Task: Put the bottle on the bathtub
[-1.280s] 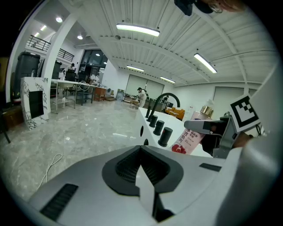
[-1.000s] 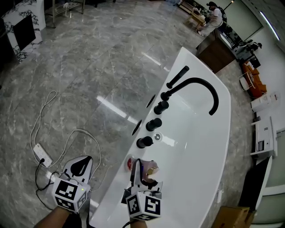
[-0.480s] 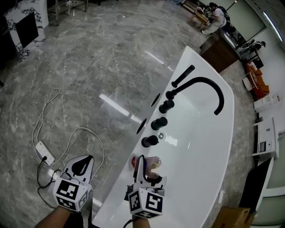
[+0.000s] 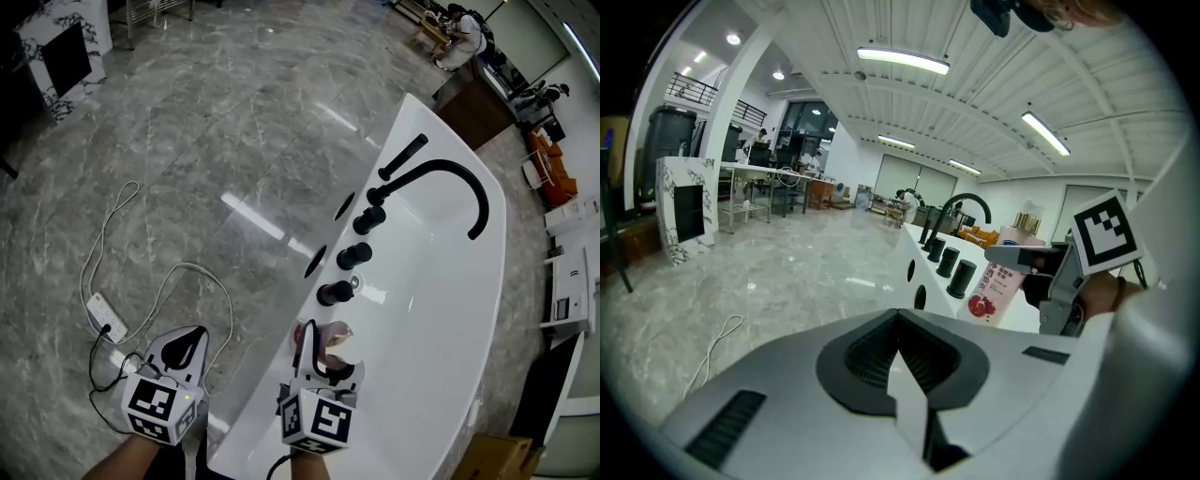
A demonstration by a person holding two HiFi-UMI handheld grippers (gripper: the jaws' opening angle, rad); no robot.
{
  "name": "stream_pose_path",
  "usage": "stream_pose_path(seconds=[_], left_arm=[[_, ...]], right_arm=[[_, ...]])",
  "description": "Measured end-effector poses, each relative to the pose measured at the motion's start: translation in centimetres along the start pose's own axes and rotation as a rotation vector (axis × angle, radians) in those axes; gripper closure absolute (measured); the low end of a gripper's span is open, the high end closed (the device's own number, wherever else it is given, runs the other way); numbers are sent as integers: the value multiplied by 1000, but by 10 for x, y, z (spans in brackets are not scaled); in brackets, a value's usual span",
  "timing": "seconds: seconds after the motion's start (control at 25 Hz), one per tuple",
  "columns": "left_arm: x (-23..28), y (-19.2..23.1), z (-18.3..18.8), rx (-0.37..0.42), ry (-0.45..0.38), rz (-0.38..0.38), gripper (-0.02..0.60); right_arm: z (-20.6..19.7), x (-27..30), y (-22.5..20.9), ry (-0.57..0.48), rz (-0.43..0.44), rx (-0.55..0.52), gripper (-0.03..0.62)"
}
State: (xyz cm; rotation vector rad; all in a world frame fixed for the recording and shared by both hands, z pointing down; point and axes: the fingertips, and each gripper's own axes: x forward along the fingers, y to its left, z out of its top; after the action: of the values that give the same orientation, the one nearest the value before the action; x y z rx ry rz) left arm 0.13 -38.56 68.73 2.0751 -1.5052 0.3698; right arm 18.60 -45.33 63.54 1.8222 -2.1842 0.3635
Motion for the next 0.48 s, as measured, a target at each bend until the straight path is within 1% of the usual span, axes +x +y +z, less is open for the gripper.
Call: stream_pose_path(seconds=[0.2,0.32,0.4,0.48], left_arm=[[-4,-4,-4,-11,6,-14,566],[-7,-8,-5,-13,9,-27,566],[-10,-9,-3,-5,13,-33,566],[-13,-8,-1,0,14,-35,566]], right_arm=[[0,2,0,7,-6,-15,353],[5,2,1,2,-13,-3,353],[6,0,4,17,-5,5,353],[4,-2,5,36,0,-2,338]])
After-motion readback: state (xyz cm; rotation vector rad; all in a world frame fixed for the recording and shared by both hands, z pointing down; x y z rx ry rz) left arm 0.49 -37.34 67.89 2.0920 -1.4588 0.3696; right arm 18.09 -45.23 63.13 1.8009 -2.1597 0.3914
